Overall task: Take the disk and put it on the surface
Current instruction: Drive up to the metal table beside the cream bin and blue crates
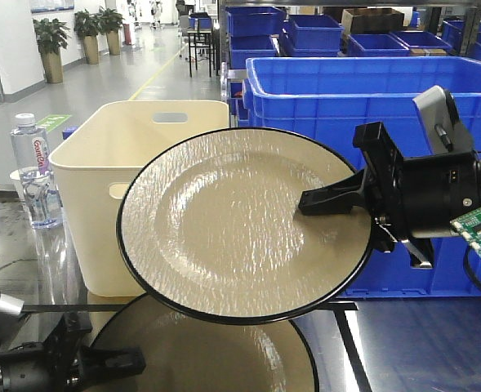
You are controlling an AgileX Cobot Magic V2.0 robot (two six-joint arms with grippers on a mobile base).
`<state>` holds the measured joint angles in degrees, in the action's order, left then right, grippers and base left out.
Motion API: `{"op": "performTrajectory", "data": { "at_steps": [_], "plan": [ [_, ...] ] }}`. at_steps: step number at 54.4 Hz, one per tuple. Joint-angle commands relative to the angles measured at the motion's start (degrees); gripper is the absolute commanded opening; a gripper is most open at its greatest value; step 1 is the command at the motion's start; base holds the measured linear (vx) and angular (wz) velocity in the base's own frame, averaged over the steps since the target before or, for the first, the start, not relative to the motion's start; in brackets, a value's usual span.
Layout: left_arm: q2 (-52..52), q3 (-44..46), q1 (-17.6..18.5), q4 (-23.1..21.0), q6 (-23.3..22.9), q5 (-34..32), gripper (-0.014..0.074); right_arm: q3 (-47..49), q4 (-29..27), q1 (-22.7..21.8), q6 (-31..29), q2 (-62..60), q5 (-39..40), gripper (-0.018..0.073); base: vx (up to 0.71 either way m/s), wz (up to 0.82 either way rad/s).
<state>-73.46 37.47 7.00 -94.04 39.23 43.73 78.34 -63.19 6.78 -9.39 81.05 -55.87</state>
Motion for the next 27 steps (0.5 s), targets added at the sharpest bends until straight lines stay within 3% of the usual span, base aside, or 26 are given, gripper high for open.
{"op": "performTrajectory", "data": {
  "at_steps": [1,27],
  "plan": [
    [1.9,1.9,0.4,-8.2,-0.8,3.8,0.0001,2.3,-6.9,0.0,0.0,-2.3,2.3,-0.0005,0.0,0.0],
    [1.9,1.9,0.4,-8.2,-0.8,-3.6,0.0001,2.3,-7.0,0.0,0.0,-2.3,2.5,-0.0005,0.0,0.0]
  ]
}}
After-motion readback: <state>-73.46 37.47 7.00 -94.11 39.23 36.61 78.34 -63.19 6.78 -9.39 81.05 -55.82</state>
